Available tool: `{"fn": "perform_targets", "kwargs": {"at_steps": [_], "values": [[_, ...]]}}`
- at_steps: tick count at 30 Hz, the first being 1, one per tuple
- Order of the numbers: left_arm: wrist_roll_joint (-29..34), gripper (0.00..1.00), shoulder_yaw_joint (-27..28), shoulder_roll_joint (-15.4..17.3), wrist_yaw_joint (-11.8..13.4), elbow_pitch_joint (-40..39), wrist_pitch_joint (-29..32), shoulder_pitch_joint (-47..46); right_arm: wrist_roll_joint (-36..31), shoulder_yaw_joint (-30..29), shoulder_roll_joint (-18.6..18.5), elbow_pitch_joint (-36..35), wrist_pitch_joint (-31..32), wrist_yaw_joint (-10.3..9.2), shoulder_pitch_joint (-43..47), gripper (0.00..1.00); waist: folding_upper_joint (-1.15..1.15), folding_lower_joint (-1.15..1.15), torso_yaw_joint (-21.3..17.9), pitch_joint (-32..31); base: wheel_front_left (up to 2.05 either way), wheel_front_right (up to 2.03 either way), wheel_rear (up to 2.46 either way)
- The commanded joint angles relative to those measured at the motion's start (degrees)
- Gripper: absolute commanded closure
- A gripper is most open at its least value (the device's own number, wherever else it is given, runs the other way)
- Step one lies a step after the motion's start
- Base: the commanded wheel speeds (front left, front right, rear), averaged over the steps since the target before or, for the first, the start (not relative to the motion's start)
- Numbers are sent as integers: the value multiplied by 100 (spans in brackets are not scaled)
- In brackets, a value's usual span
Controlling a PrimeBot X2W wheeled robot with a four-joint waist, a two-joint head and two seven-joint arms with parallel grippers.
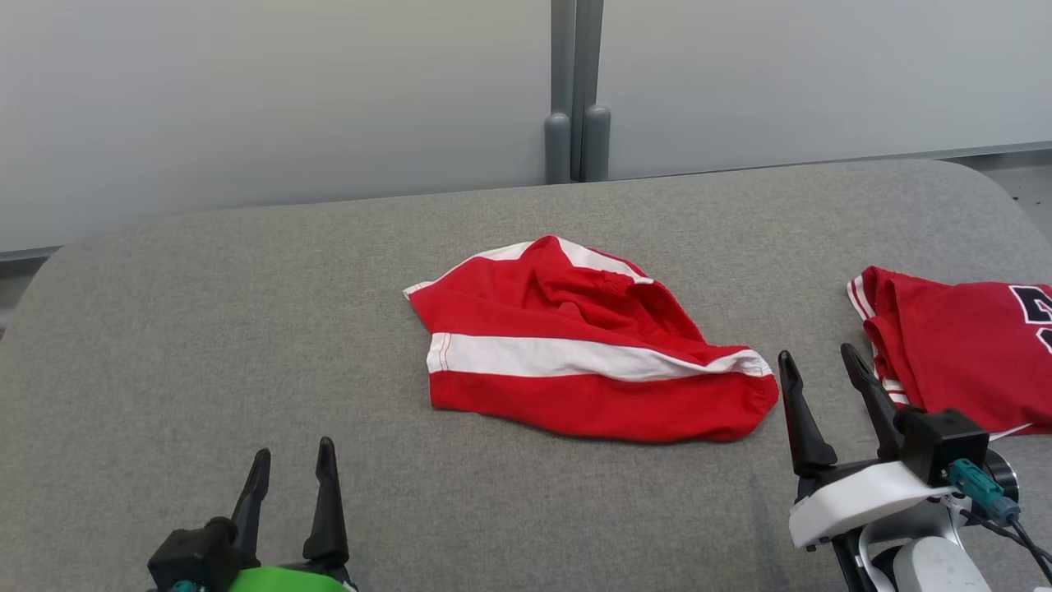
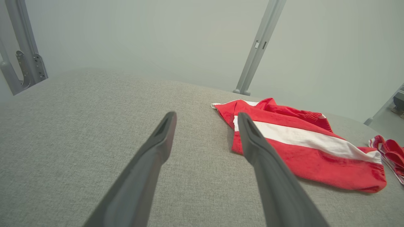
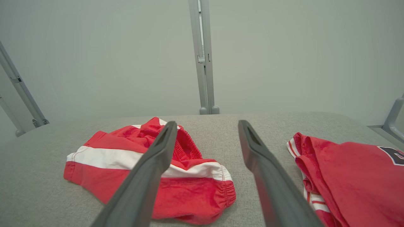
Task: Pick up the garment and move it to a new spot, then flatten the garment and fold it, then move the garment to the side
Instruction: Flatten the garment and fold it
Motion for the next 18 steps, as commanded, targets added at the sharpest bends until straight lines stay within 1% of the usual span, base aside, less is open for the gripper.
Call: {"fn": "perform_targets", "kwargs": {"at_steps": [1, 5, 9, 14, 18], "values": [[-24, 0, -23, 78, -51, 94, 47, -217, 57, -9, -7, 21, -7, 0, -50, 0, 18, 0, 8, 24, 0, 0, 0], [52, 0, -215, 114, -240, 409, 257, -581, 59, 8, -8, 62, -11, -1, -84, 0, 18, 0, -4, 67, 0, 0, 0], [65, 0, -421, 148, -498, 916, 542, -1085, 63, 52, -8, 105, -10, 0, -126, 0, 18, 0, -64, 126, 0, 0, 0], [-155, 0, -544, 69, -830, 1626, 931, -1737, 80, 107, -9, 118, 3, 0, -217, 0, 18, 0, -214, 278, 0, 0, 0], [-400, 0, -505, -22, -1025, 2179, 1235, -2247, 77, 154, -9, 107, -7, 0, -302, 0, 18, 0, -359, 487, 0, 0, 0]]}}
